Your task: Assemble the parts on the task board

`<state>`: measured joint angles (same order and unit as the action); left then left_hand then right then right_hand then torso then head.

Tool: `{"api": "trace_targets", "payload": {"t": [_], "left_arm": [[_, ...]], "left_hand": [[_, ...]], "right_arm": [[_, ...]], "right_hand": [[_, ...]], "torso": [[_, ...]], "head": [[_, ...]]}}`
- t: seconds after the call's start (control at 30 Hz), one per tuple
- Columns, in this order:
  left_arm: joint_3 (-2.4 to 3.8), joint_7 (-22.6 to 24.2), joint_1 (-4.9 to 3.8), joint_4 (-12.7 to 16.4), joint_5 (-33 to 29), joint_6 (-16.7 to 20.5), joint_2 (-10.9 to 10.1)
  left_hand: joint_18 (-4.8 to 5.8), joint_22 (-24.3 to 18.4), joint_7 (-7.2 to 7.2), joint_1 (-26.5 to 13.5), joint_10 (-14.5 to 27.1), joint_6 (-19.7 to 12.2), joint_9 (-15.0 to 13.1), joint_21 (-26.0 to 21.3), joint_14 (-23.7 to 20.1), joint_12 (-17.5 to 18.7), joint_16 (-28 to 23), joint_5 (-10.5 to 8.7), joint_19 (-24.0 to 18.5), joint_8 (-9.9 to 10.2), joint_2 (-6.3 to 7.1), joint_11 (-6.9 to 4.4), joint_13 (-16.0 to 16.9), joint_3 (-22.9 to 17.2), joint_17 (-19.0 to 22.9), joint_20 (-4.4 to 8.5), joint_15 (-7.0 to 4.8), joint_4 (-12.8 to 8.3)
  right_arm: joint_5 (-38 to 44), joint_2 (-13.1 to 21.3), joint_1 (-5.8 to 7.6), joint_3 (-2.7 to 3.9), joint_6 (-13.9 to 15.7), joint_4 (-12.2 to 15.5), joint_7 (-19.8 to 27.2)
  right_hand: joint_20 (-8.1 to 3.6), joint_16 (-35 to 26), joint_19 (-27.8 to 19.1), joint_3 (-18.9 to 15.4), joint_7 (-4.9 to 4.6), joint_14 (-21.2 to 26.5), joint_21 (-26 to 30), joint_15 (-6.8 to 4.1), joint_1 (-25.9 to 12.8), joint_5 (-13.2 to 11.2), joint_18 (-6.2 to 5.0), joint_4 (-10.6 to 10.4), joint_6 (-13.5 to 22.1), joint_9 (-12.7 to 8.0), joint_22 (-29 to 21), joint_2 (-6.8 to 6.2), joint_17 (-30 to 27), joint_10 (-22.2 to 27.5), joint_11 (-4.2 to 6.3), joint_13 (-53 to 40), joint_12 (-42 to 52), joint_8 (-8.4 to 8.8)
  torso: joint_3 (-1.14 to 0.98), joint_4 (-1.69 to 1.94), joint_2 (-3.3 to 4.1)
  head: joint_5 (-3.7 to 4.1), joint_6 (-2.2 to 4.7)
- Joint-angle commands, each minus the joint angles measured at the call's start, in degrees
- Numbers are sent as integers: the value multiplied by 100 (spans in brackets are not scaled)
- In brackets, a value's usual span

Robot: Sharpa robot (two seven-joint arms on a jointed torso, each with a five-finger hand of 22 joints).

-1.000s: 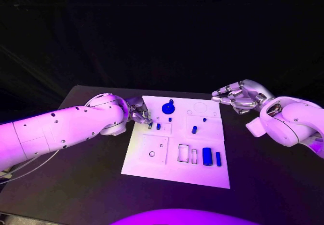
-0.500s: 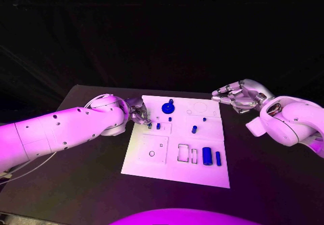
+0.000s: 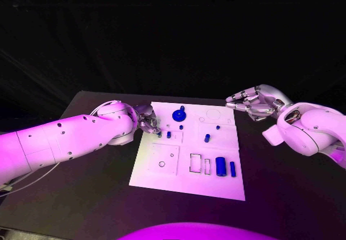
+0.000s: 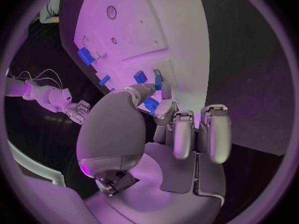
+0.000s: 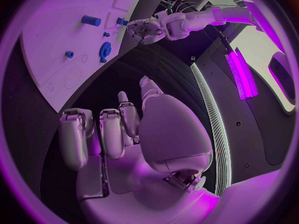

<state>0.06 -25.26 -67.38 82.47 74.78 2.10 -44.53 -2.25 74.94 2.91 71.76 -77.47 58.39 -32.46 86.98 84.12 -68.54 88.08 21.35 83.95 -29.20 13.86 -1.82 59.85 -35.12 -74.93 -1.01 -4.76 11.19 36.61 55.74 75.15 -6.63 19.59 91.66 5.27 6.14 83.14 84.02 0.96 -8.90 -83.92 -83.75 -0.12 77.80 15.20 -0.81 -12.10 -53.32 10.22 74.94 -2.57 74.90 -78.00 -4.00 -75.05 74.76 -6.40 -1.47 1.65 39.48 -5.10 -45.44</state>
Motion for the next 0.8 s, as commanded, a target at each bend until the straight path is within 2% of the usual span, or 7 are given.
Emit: {"api": "trace_targets", "payload": {"t": [0.03, 0.8], "left_arm": [[0, 17, 5, -6, 0, -270, 18], [-1, -11, 8, -115, -21, -370, 81]], "left_hand": [[108, 1072, -31, 48, -38, 73, -8, 22, 514, -5, 26, 22, 357, -25, -5, -5, -5, -939, -1256, 25, -42, -966], [108, 1072, -31, 48, -38, 73, -8, 22, 514, -5, 26, 22, 357, -25, -5, -5, -5, -939, -1256, 25, -42, -966]], "right_arm": [[4, 2, -3, 1, -38, 7, 54], [2, -2, -3, 1, -48, 2, 57]], "right_hand": [[-56, -13, 263, -12, 2, -364, 5, -34, -32, 36, -82, -11, -23, -4, 1047, 26, 552, -35, 5, -163, 21, 26], [-57, -5, 268, -13, 2, -367, -3, -34, -34, 45, -80, -9, -24, -4, 1053, 30, 565, -41, 6, -169, 28, 27]], "torso": [[2, 5, -2], [2, 4, 1]], "head": [[1, -6], [3, -11]]}}
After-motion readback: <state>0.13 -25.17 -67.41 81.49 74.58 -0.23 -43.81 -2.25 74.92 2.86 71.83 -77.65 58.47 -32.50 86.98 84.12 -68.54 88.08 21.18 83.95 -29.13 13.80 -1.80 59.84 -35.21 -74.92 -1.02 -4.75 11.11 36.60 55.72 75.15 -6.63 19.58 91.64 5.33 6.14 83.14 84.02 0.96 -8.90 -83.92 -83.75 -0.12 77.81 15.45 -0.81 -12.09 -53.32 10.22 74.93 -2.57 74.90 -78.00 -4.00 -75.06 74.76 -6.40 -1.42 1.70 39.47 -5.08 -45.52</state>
